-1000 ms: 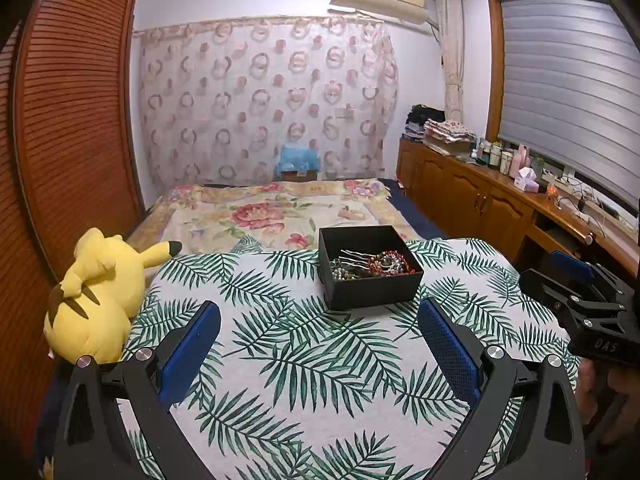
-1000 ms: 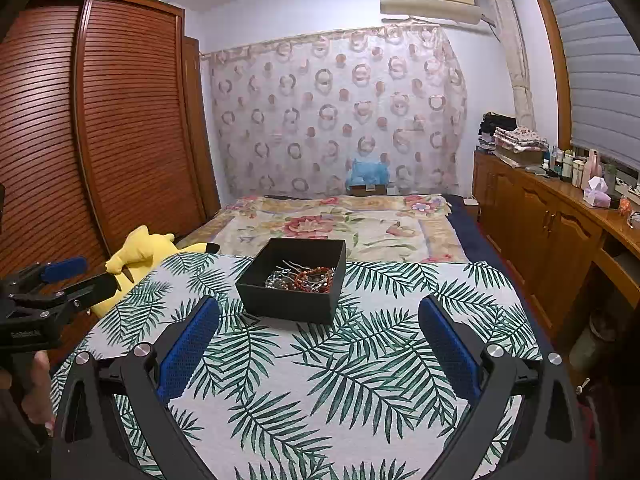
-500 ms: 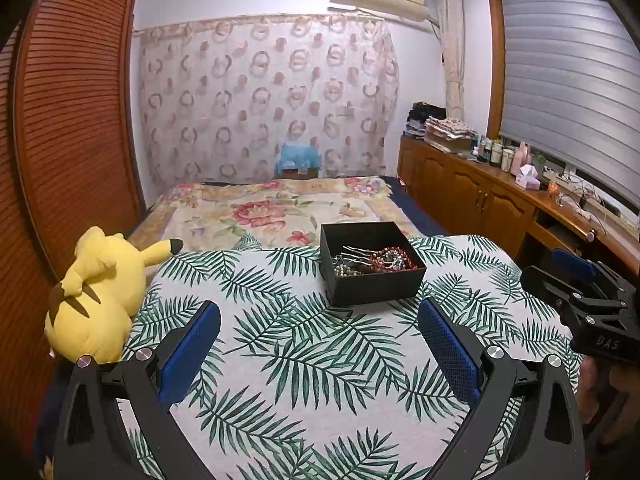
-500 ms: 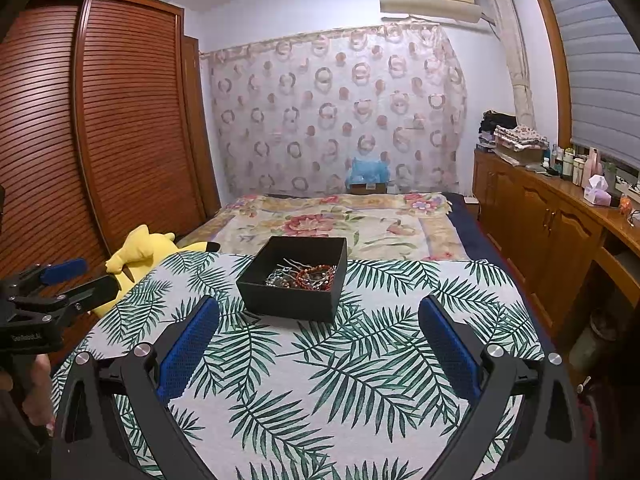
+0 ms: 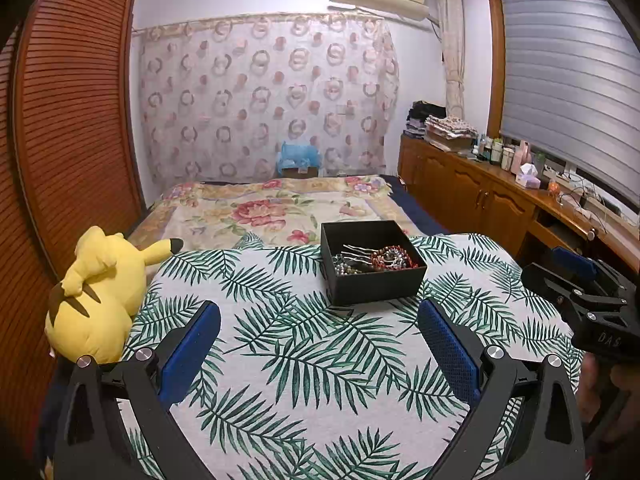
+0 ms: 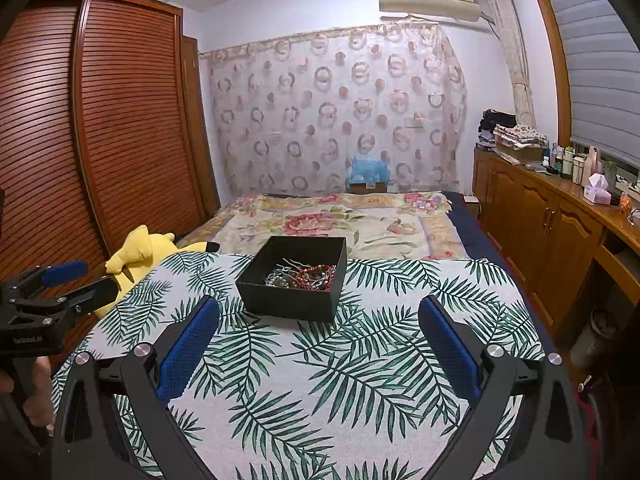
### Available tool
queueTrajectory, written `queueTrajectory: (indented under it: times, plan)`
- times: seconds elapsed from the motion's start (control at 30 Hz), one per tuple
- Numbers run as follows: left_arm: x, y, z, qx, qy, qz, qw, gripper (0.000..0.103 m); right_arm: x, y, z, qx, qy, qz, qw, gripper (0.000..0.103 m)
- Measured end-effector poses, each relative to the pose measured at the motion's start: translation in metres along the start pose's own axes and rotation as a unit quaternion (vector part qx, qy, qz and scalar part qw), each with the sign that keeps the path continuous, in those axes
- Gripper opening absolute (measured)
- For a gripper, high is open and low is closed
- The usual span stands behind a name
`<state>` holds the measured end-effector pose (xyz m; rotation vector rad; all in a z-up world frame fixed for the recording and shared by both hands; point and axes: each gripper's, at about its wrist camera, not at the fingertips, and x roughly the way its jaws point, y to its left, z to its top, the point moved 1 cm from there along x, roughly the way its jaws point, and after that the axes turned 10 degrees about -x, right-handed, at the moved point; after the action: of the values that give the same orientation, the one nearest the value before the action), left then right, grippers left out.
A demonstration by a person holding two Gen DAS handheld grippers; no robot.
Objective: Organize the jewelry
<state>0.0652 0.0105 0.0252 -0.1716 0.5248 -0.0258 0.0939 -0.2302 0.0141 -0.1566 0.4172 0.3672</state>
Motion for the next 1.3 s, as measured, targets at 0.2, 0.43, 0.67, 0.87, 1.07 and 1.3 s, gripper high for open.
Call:
queueTrajectory:
  times: [0.2, 0.43, 0.67, 0.87, 1.07, 1.3]
  plan:
    - [0.0006, 0.0, -0.0003, 0.0, 0.0, 0.0, 1.0, 0.095, 0.0007, -0.0004, 0.0007, 0.0, 0.0, 0.0, 1.0, 0.1]
    - [0.0002, -0.0002, 0.0005, -0.001, 0.0, 0.0, 1.0, 0.095, 0.0006, -0.0002, 0.0007, 0.001, 0.0, 0.001, 1.0, 0.1]
    - [0.002, 0.0029, -0.0041, -0.002, -0.002, 0.0, 1.0, 0.095, 0.0008, 0.0002, -0.0001, 0.001, 0.0, 0.001, 1.0, 0.1]
    - [0.0022, 0.0037, -0.0049, -0.002, -0.001, 0.0, 1.0, 0.095, 0.0008, 0.0003, -0.0001, 0.001, 0.0, 0.001, 1.0, 0.1]
    - [0.0022, 0.0038, -0.0045, -0.002, -0.002, 0.0, 1.0, 0.095, 0.0009, 0.0002, -0.0002, 0.002, -0.001, 0.0, 1.0, 0.1]
    - [0.0057, 0.0074, -0.0076, -0.003, 0.001, 0.0, 1.0, 0.095, 0.0005, -0.0006, -0.0001, 0.002, -0.001, 0.001, 1.0, 0.1]
